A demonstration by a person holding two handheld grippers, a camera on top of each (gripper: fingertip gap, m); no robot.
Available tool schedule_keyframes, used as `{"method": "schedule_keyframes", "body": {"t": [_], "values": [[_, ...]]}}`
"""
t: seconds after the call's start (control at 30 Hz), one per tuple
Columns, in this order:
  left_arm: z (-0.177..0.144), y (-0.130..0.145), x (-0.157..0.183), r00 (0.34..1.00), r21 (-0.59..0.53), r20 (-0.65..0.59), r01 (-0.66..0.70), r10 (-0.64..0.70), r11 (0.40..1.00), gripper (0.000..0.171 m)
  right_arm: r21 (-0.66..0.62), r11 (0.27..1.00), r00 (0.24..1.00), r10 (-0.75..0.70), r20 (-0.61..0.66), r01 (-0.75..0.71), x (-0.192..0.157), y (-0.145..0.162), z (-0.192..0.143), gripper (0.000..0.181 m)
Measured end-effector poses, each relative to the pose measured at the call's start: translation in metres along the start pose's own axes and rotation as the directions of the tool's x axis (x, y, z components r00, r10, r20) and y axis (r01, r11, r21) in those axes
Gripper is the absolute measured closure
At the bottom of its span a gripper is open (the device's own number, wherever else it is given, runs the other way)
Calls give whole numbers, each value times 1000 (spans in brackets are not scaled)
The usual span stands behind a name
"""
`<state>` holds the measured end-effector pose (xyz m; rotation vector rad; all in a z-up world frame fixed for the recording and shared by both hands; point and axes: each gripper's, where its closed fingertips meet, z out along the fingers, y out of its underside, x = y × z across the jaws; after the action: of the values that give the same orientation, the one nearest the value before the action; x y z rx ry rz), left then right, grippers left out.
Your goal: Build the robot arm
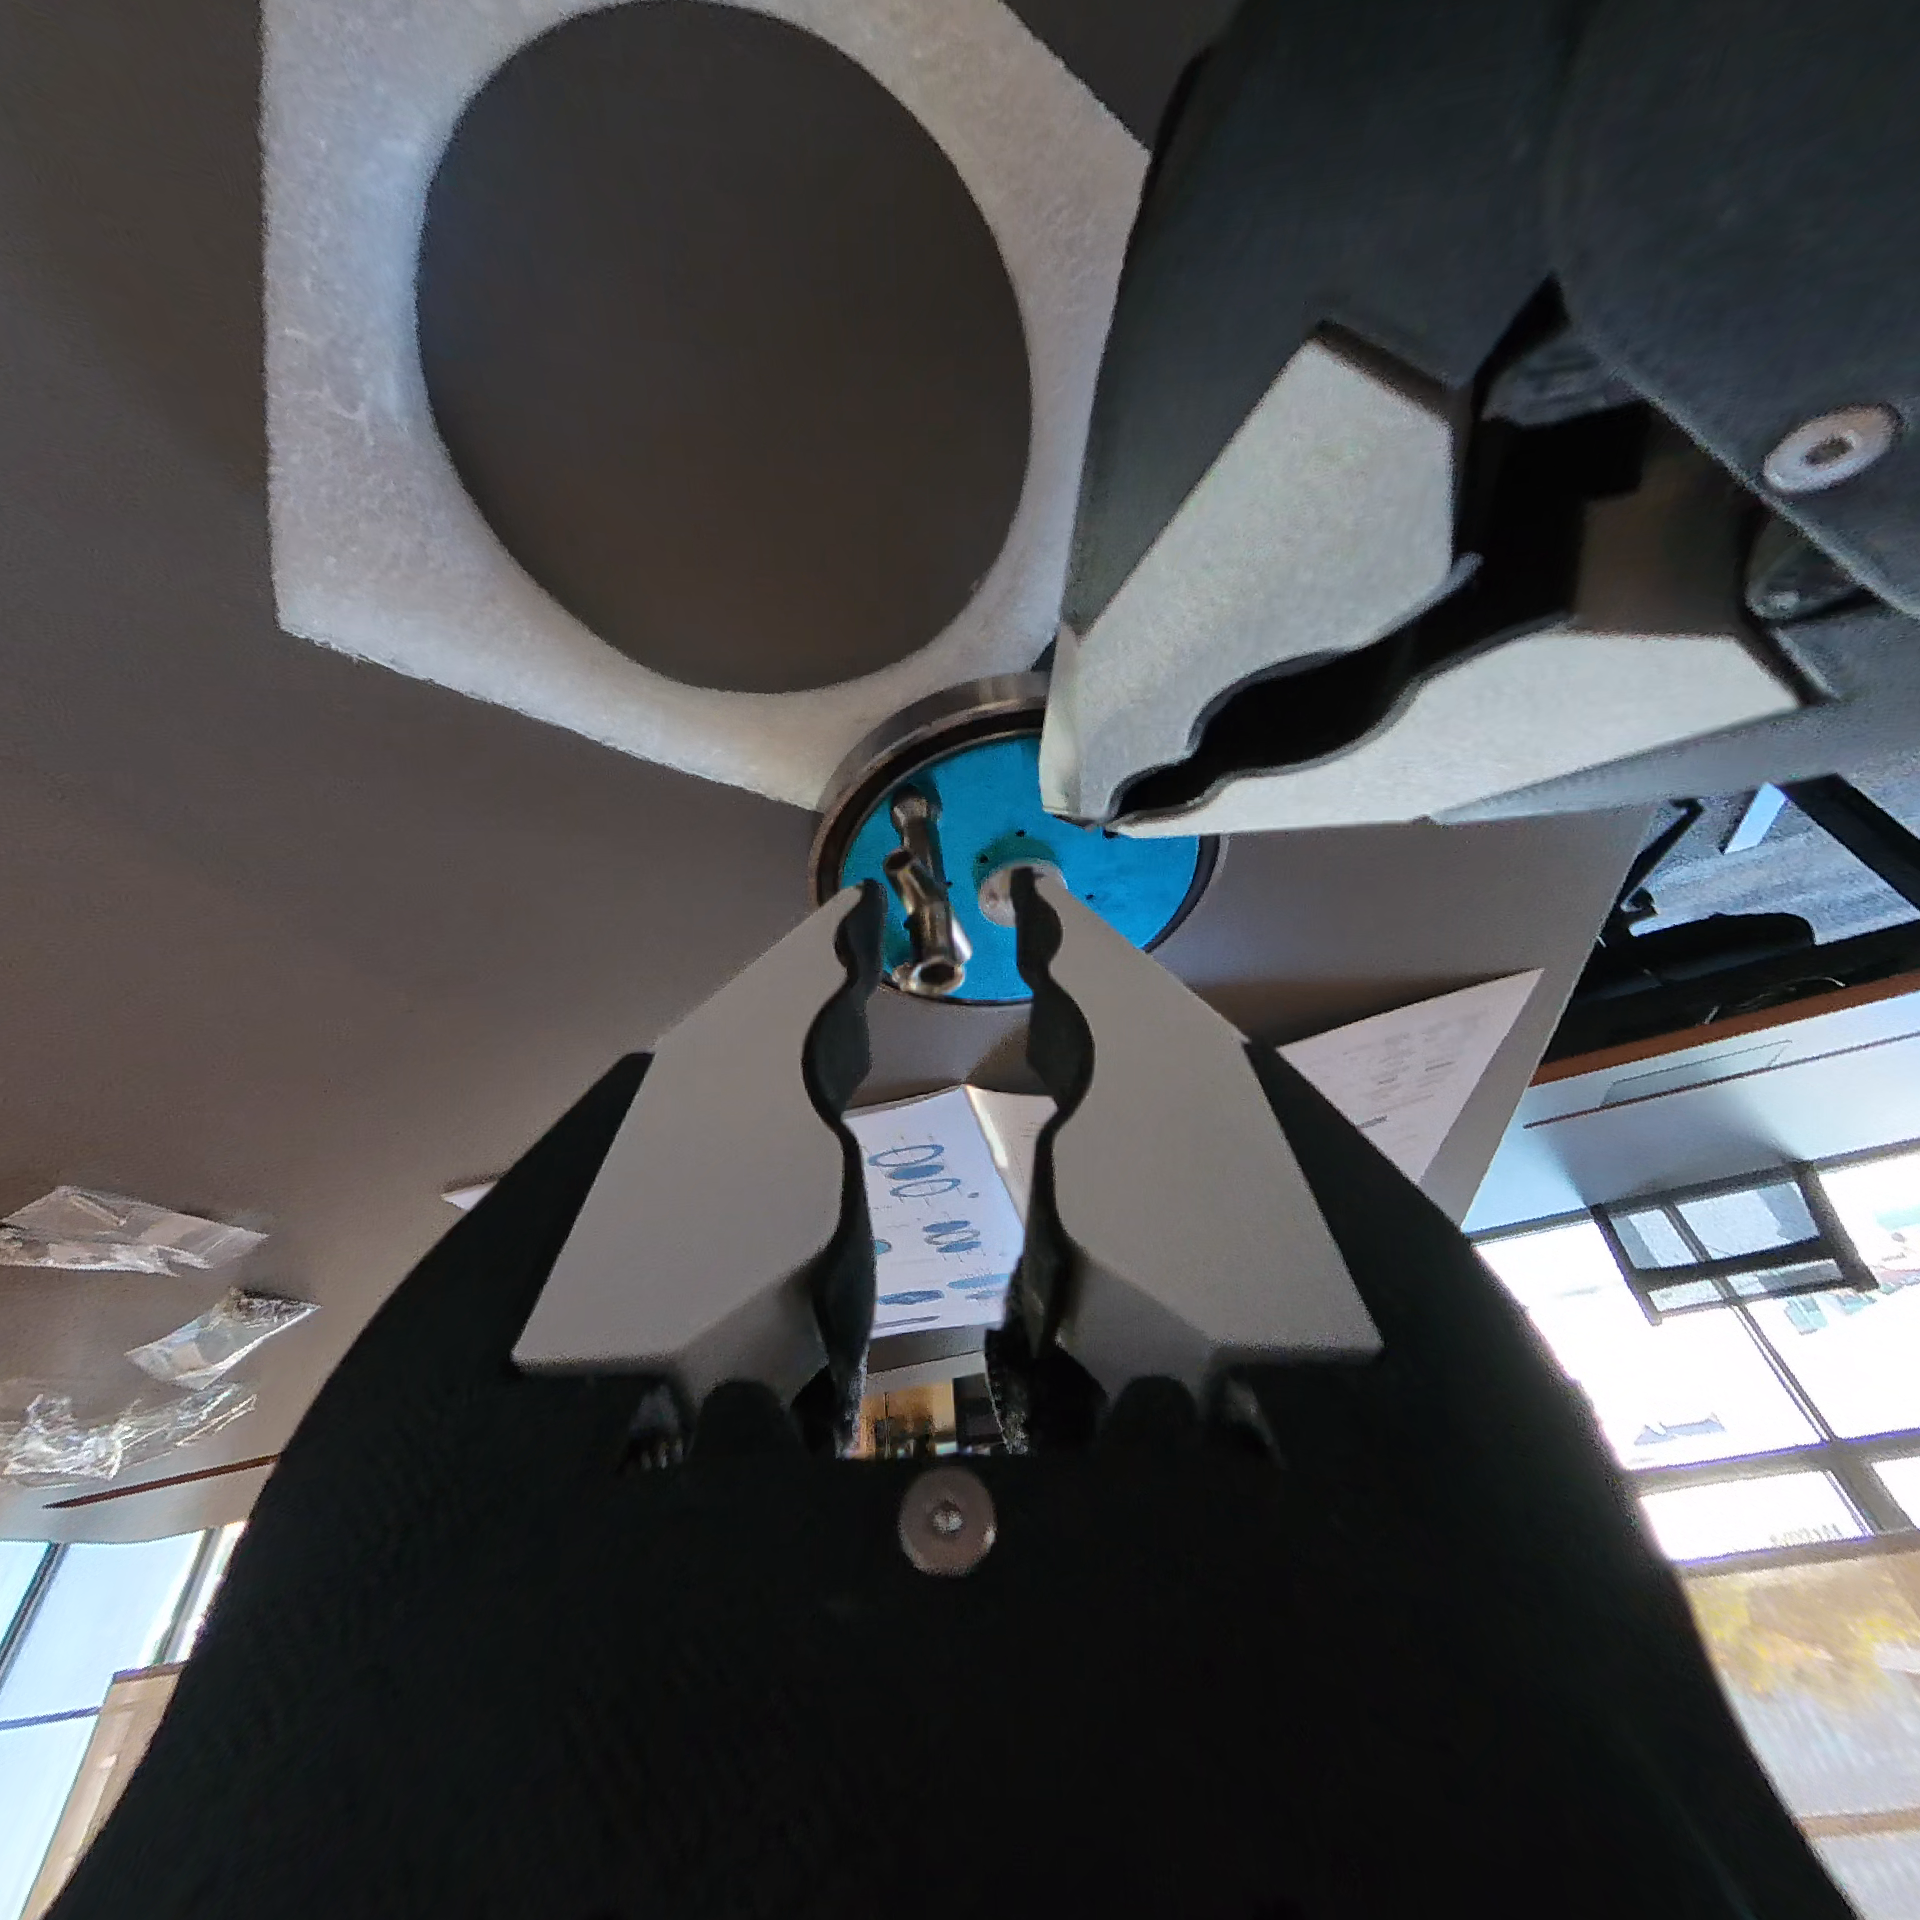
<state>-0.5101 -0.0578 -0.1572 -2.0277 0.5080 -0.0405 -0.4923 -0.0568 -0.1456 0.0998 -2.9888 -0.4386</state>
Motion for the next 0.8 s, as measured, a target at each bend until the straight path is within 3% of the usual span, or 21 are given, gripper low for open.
{"method": "schedule_keyframes", "body": {"t": [0.03,0.37,0.63,0.8], "values": [[0,0,0,1000,0,0,1,-1,1000,171,6,1000,1000,5,-5,-5,1,1,-1,157],[0,0,0,1000,0,-4,4,-4,1000,171,82,996,999,41,-19,-39,-2,0,-5,168],[0,0,0,999,0,-27,33,-33,999,171,119,970,977,212,25,-214,-3,-3,-2,168],[0,0,0,1000,1,-8,12,-12,1000,171,164,959,971,237,-14,-231,-4,-2,-2,168]]}}
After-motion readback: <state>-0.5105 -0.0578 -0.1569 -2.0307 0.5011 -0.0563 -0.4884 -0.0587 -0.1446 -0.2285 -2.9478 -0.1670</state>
